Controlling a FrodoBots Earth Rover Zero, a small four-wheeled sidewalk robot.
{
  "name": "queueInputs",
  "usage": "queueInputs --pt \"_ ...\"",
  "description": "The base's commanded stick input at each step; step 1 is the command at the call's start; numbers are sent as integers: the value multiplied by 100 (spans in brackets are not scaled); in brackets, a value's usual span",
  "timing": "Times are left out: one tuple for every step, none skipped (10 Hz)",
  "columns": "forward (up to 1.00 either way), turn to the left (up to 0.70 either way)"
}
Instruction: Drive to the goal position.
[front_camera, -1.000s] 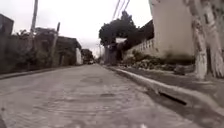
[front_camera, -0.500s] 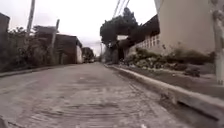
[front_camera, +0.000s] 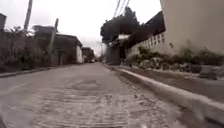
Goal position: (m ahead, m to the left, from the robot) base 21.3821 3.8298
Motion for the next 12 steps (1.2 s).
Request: queueInputs --pt "100 0" --pt "100 0" --pt "100 0" --pt "100 0" --pt "100 2" --pt "100 27" --pt "100 27" --pt "100 4" --pt "100 0" --pt "100 0" --pt "100 0" --pt "100 15"
